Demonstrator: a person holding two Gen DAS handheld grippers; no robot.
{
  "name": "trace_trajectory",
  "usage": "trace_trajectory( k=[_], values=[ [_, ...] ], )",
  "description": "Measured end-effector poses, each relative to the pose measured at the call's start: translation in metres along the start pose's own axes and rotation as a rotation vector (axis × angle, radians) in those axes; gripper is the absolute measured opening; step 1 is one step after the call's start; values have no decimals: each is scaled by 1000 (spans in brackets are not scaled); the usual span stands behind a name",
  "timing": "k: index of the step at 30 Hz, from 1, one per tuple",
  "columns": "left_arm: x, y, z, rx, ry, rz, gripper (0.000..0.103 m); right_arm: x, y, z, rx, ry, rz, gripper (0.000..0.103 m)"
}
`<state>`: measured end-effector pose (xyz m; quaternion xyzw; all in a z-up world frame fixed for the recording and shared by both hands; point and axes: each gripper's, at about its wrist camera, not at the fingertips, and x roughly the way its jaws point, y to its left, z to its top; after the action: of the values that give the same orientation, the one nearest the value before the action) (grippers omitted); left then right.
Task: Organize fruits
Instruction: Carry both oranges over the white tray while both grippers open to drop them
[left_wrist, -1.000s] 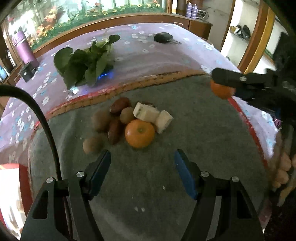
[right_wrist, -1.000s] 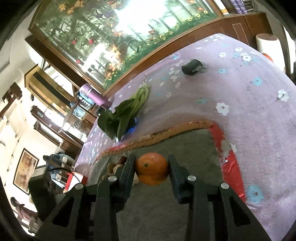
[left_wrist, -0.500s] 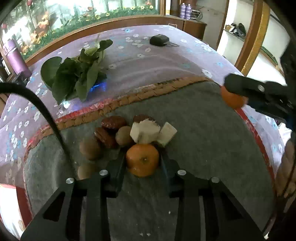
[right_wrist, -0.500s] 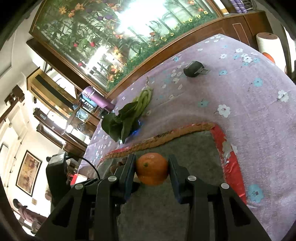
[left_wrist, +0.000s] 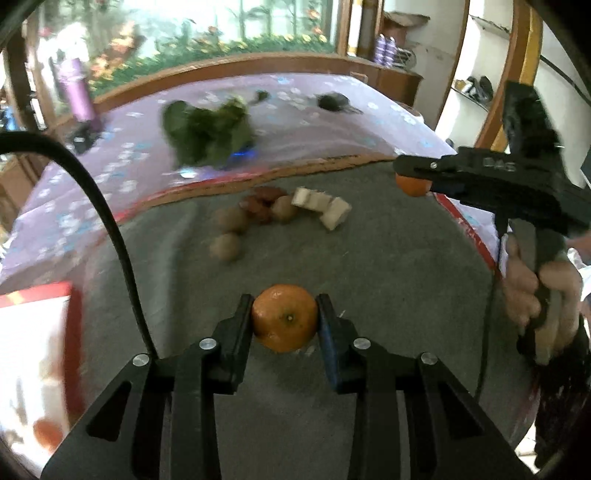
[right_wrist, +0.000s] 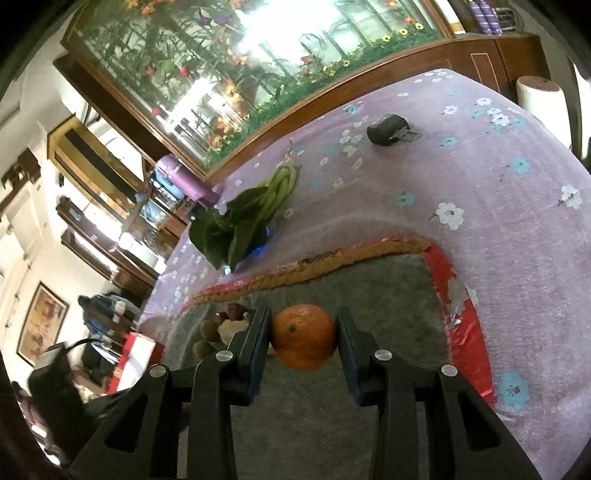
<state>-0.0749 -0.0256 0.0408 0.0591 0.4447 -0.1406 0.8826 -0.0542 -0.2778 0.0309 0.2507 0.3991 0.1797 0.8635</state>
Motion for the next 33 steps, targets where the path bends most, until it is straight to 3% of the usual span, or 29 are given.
trace_trajectory(
  k=[5,9,16,20,23,33],
  values=[
    [-48,30,-30,-49,-77,65,31,2,7,-5,-52,-24,-54,37],
    [-89,67,-49,-112,-143,131,31,8,24,-11,-61,-5,-42,37],
    [-139,149,-86,-252,-213,299,31,44,152,-35,-235,118,119,36],
    [-142,196,-102,-318,-204,389,31,86,230,-61,-303,223,236,36],
    [-139,221,-114,-361,-186,408,31,114,272,-84,-338,281,284,35],
    [-111,247,-126,-399,-123,438,31,171,329,-131,-372,390,303,36]
  ],
)
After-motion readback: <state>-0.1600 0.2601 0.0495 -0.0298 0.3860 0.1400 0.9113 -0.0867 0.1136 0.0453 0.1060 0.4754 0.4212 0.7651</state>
